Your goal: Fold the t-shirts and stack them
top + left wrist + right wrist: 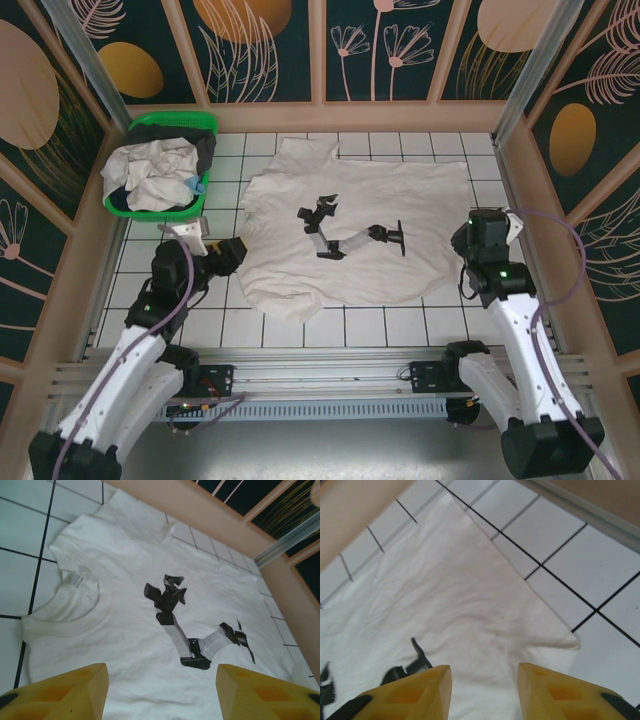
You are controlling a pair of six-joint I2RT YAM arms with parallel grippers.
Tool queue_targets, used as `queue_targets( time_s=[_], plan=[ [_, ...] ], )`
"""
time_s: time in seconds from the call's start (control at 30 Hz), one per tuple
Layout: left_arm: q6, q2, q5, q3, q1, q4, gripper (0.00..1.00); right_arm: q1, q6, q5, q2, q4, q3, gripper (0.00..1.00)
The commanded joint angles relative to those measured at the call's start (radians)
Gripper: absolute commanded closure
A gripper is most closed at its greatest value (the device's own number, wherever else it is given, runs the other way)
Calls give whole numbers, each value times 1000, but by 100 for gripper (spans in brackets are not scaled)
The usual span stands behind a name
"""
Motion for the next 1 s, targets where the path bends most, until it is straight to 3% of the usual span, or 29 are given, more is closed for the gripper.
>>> queue_targets(
  time_s=[0.0, 0.1, 0.17, 0.27, 0.43, 0.57, 0.73, 0.97],
  plan=[
    [39, 197, 58, 77, 2, 179, 44, -4, 9, -18, -40, -26, 54, 58],
    [67, 466, 102, 197, 1, 256, 46, 4, -27, -221, 23, 112, 28, 54],
    [84, 636, 105, 292, -1, 297, 46, 44, -23, -287, 121, 197, 3, 51],
    [119, 895, 100, 469, -5, 296, 48, 133, -54, -254, 307, 298, 2, 50],
    [143, 1272, 69, 775, 0, 210, 54, 122, -81, -199, 604, 358, 44, 50],
    [109, 1395, 24, 851, 36, 173, 58, 43, -83, -192, 719, 404, 14, 47],
    [126, 1438, 5, 856, 107, 143, 58, -95, -109, -295, 858, 483, 11, 45],
    [147, 1490, 3, 929, 161, 86, 58, -109, -143, -418, 1019, 536, 154, 41]
  ],
)
